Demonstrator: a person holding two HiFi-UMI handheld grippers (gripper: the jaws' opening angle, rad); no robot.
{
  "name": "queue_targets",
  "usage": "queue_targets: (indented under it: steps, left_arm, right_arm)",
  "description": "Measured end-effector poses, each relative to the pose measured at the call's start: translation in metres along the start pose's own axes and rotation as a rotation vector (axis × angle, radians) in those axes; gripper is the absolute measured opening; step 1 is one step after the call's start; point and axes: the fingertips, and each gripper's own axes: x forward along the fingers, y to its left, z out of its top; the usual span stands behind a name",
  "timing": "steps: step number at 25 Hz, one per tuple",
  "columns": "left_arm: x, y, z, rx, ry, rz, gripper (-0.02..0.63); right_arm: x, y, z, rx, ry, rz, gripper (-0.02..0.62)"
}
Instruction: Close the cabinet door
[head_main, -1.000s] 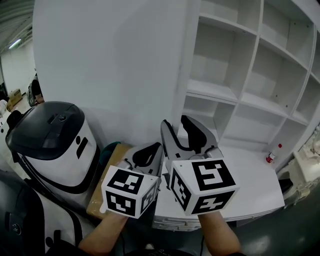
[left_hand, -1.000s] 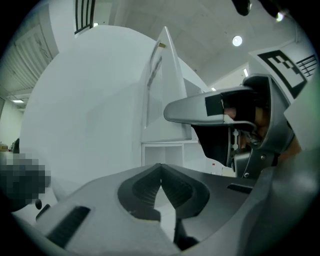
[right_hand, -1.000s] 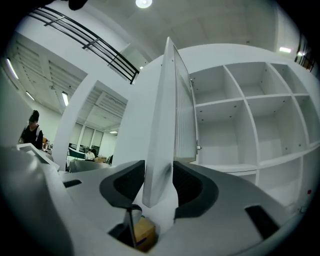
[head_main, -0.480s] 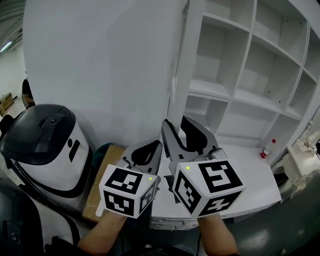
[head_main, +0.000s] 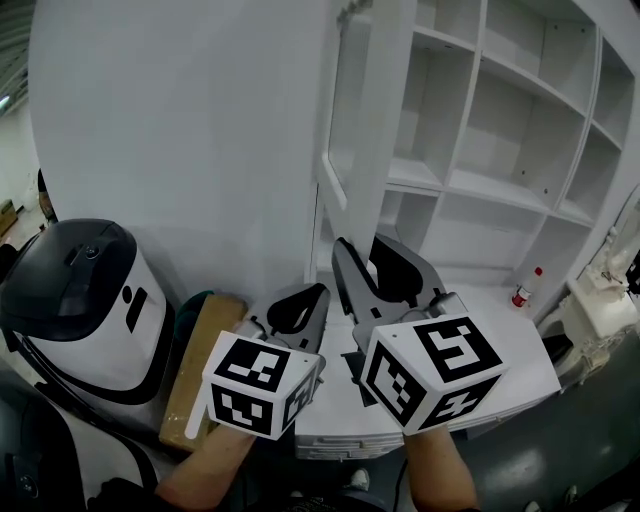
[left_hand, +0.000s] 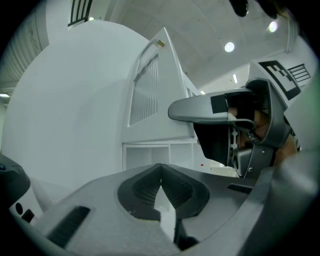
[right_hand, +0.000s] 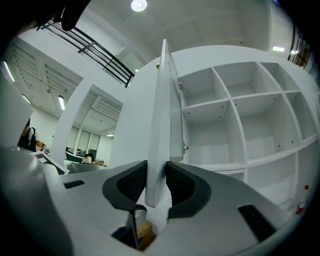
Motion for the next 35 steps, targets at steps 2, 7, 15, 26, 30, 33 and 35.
queue_targets:
  steps: [2, 7, 15, 26, 30, 33, 35]
  left_arm:
    - [0.004, -0.004, 0.001, 0.004, -0.004, -0.005, 0.012]
    - [0.015, -0.013, 0.000, 0.008, -0.007, -0.006, 0.012]
    - [0.035, -0.024, -0.003, 0.021, 0.007, -0.004, 0.012]
    - [0.064, -0.040, 0.000, 0.028, 0.008, -0.009, 0.012]
    - [0.071, -0.044, 0.006, 0.031, -0.006, -0.005, 0.012]
    - [0.077, -0.045, 0.008, 0.030, -0.012, -0.001, 0.012]
    - [0.082, -0.046, 0.009, 0.029, -0.013, -0.003, 0.012]
  right_arm:
    - [-0.002, -0.006, 0.001, -0.001, -0.004, 0.000, 0.114]
    - [-0.007, -0.016, 0.000, -0.007, -0.010, 0.021, 0.110]
    - [-0.015, -0.041, -0.001, 0.017, -0.007, 0.035, 0.097]
    - [-0.021, -0.072, -0.002, 0.012, 0.009, 0.056, 0.086]
    - [-0.023, -0.080, -0.002, 0.002, 0.023, 0.065, 0.086]
    - [-0.023, -0.087, -0.003, 0.002, 0.026, 0.067, 0.083]
    - [-0.023, -0.093, -0.004, 0.006, 0.029, 0.065, 0.081]
